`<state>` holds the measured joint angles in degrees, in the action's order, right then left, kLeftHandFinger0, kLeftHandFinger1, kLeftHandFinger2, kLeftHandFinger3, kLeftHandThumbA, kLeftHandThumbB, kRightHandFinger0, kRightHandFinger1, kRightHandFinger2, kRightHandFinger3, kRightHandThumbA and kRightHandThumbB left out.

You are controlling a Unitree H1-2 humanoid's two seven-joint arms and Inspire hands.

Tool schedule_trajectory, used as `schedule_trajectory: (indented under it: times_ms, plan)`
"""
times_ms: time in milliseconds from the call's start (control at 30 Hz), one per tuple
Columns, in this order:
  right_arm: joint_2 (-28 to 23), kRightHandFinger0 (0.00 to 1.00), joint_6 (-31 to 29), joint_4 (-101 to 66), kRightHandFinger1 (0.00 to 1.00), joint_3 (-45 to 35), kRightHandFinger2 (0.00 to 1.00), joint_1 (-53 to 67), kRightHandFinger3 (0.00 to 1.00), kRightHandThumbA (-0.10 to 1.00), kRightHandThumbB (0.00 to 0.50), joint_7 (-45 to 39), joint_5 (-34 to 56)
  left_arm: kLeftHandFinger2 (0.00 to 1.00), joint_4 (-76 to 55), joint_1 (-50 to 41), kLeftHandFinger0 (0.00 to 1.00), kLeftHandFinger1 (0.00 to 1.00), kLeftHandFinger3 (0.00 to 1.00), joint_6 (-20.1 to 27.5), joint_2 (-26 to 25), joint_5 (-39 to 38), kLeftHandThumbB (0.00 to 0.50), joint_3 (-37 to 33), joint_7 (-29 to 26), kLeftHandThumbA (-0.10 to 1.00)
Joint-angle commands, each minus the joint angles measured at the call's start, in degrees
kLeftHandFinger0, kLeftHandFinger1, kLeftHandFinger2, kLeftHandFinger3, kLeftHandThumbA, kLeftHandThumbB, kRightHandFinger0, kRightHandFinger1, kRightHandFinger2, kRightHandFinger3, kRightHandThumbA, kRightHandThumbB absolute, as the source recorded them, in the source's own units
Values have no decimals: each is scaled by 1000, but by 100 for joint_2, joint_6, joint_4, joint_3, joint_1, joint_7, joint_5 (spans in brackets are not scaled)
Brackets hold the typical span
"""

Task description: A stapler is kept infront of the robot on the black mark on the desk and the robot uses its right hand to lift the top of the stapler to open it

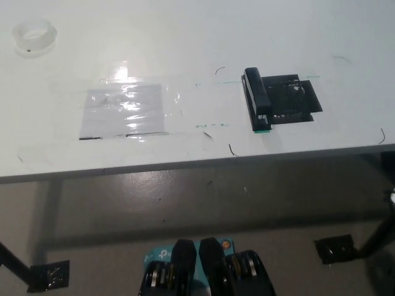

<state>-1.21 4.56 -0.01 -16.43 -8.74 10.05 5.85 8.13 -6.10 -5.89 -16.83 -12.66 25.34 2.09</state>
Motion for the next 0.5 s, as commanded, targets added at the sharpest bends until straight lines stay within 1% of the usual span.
schedule_trajectory:
  times_ms: [0, 33, 67, 100, 133, 167, 267, 300, 333, 367, 400, 467]
  plan:
    - [129, 416, 614, -755, 430, 308, 524, -162, 688, 308, 35, -272, 349, 635, -33, 16, 470, 503, 824, 66, -93, -75, 213, -20, 38, 1000]
    - [173, 420, 758, -888, 440, 359, 525, -223, 691, 310, 38, -269, 411, 630, -28, 20, 462, 502, 821, 73, -91, -70, 206, -19, 28, 1000]
    - [175, 427, 792, -939, 446, 385, 531, -248, 698, 307, 22, -288, 466, 627, -34, 27, 457, 499, 813, 66, -90, -64, 221, -23, 19, 1000]
    - [180, 436, 817, -991, 455, 419, 540, -284, 708, 301, 19, -326, 525, 625, -40, 26, 454, 498, 808, 60, -86, -62, 224, -21, 9, 1000]
    - [239, 423, 959, -1090, 434, 436, 516, -378, 687, 296, 27, -279, 595, 610, -55, 23, 446, 488, 791, 55, -80, -95, 233, -17, 28, 1000]
    - [260, 422, 988, -1183, 436, 530, 522, -542, 692, 295, 1, -331, 627, 624, -53, 17, 466, 508, 783, 46, -86, -110, 265, -14, 42, 1000]
    - [367, 431, 1085, -1300, 454, 564, 542, -778, 707, 277, 0, -297, 759, 627, -15, 23, 473, 506, 794, 81, -106, -96, 258, -27, 52, 1000]
    - [394, 449, 1120, -1327, 479, 580, 574, -855, 745, 277, 0, -296, 786, 625, 10, 13, 469, 504, 798, 96, -101, -94, 252, -37, 62, 1000]
    - [467, 444, 1200, -1340, 474, 565, 565, -992, 738, 283, 2, -212, 809, 628, -17, 3, 452, 506, 804, 83, -95, -76, 240, -43, 44, 1000]
    - [496, 425, 1200, -1247, 476, 561, 562, -1165, 742, 307, 1, -217, 862, 636, -13, -10, 447, 509, 802, 95, -93, -65, 233, -47, 38, 1000]
    - [542, 429, 1231, -1215, 478, 558, 563, -1249, 736, 317, 8, -190, 879, 640, -30, -35, 452, 508, 800, 92, -85, -73, 222, -42, 39, 1000]
    - [732, 463, 1491, -1124, 518, 511, 599, -1586, 758, 366, 0, -66, 1035, 659, -30, -59, 477, 519, 805, 94, -83, -50, 214, -54, 31, 1000]
